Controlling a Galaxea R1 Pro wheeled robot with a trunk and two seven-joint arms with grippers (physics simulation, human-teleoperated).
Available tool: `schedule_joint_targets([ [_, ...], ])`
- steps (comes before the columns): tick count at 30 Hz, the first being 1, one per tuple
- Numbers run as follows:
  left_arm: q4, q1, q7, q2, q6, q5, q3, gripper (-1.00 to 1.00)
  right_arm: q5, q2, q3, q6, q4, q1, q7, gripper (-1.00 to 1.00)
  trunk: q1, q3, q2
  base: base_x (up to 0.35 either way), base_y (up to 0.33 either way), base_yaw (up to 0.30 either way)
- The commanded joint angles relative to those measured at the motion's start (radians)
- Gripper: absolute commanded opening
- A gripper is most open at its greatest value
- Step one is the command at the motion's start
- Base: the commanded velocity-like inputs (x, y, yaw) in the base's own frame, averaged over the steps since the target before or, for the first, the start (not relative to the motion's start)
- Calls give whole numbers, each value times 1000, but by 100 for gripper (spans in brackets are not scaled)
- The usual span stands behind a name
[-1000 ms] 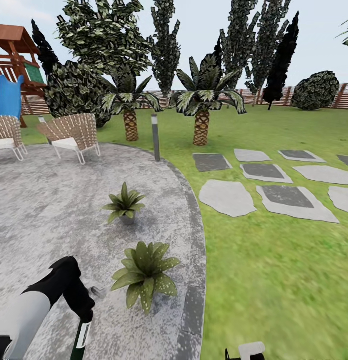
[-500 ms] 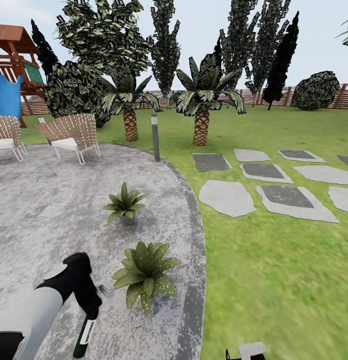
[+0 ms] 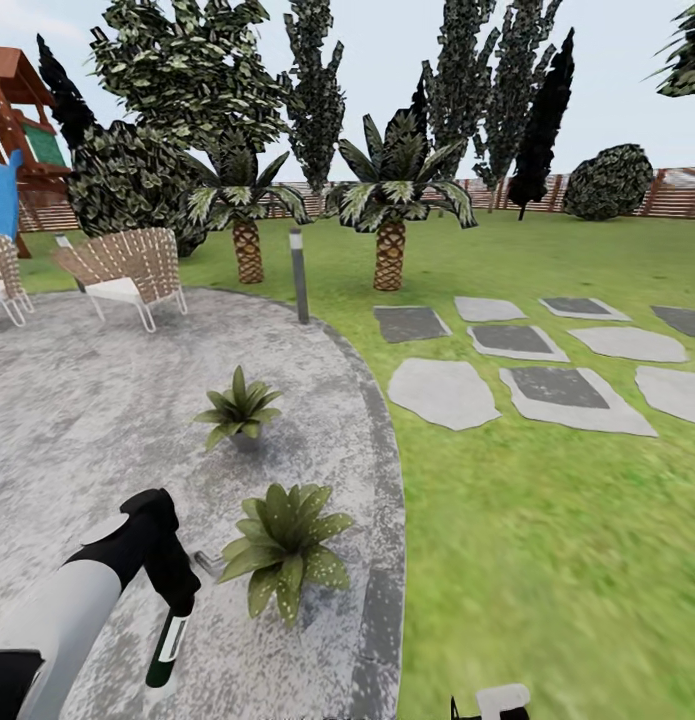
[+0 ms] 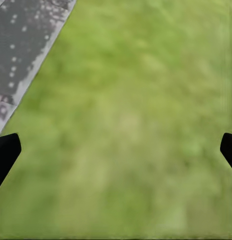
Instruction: Pick up the pesticide atomizer in the garden and spray insectifuge to fully cover both potted plants in the garden.
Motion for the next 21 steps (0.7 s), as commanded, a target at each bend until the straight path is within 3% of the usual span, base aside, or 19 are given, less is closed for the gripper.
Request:
schedule_joint_targets([
  [1, -2, 0, -7, 1, 10, -3, -5, -100, 10, 0, 3, 0, 2, -1, -10, 100, 0, -1, 0, -35, 272, -261],
  [21, -2, 13, -3, -1, 10, -7, -11, -100, 10, 0, 3, 0, 2, -1, -10, 100, 0, -1, 0, -18, 302, -264],
])
